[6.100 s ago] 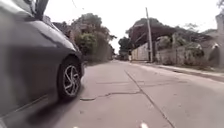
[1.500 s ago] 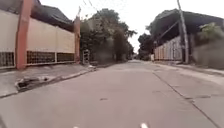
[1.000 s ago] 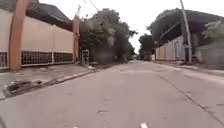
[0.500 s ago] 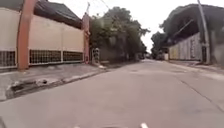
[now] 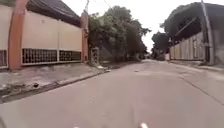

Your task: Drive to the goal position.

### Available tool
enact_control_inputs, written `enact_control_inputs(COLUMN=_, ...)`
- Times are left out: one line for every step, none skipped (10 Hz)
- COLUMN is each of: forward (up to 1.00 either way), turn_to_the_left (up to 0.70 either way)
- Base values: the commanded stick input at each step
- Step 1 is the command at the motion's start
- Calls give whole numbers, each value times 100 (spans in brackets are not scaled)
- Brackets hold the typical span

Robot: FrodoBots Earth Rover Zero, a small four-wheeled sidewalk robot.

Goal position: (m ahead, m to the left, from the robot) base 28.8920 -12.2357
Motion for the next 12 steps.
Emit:
enact_control_inputs(forward=70, turn_to_the_left=0)
enact_control_inputs(forward=70, turn_to_the_left=0)
enact_control_inputs(forward=70, turn_to_the_left=0)
enact_control_inputs(forward=70, turn_to_the_left=0)
enact_control_inputs(forward=70, turn_to_the_left=0)
enact_control_inputs(forward=70, turn_to_the_left=0)
enact_control_inputs(forward=70, turn_to_the_left=0)
enact_control_inputs(forward=70, turn_to_the_left=0)
enact_control_inputs(forward=70, turn_to_the_left=0)
enact_control_inputs(forward=70, turn_to_the_left=0)
enact_control_inputs(forward=70, turn_to_the_left=0)
enact_control_inputs(forward=70, turn_to_the_left=-2)
